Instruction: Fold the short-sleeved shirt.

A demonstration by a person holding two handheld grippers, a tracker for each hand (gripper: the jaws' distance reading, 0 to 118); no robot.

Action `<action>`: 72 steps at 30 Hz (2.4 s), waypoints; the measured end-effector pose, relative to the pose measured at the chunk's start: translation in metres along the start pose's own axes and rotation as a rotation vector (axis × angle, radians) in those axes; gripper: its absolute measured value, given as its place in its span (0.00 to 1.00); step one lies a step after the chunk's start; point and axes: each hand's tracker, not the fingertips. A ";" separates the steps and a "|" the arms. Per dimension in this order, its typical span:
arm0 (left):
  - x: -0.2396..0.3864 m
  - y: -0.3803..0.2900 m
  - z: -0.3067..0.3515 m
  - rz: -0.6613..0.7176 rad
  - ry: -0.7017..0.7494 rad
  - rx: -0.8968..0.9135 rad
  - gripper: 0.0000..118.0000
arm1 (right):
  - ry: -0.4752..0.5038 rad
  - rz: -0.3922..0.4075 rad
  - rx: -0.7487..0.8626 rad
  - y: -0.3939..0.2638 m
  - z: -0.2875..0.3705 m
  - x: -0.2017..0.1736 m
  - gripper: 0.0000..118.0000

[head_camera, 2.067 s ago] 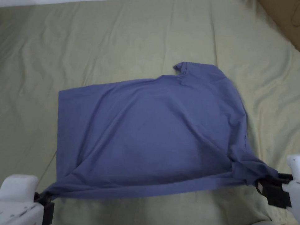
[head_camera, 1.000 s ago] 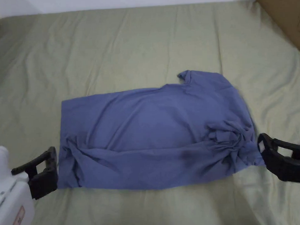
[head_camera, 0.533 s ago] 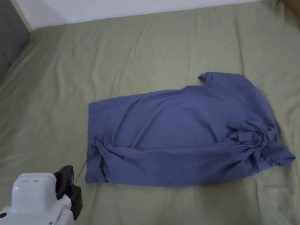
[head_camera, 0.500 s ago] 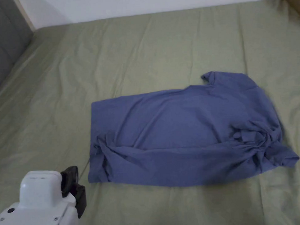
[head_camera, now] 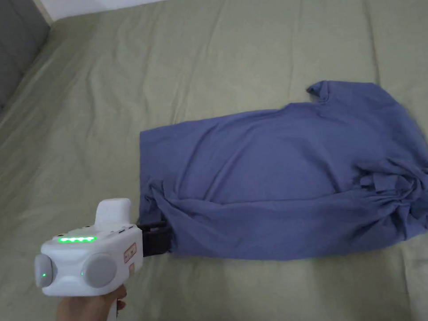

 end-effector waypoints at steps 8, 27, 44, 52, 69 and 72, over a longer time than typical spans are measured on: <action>0.004 -0.002 0.005 0.075 -0.085 -0.038 0.06 | 0.033 0.003 -0.108 -0.003 -0.022 0.005 0.00; 0.014 -0.001 0.029 0.029 -0.046 -0.039 0.06 | 0.100 0.223 -0.657 -0.036 -0.218 0.055 0.98; 0.006 0.012 0.061 -0.072 -0.018 -0.048 0.06 | 0.183 0.072 -0.576 -0.013 -0.150 0.075 0.07; -0.014 -0.015 0.071 -0.127 -0.010 -0.154 0.06 | 0.201 0.046 -0.640 -0.041 -0.088 0.080 0.07; -0.044 -0.051 0.138 -0.075 0.093 -0.058 0.93 | 0.123 0.019 -0.463 0.003 -0.036 0.066 0.99; -0.043 -0.035 0.177 0.038 0.055 0.112 0.93 | 0.118 -0.028 -0.264 0.038 -0.021 0.046 0.99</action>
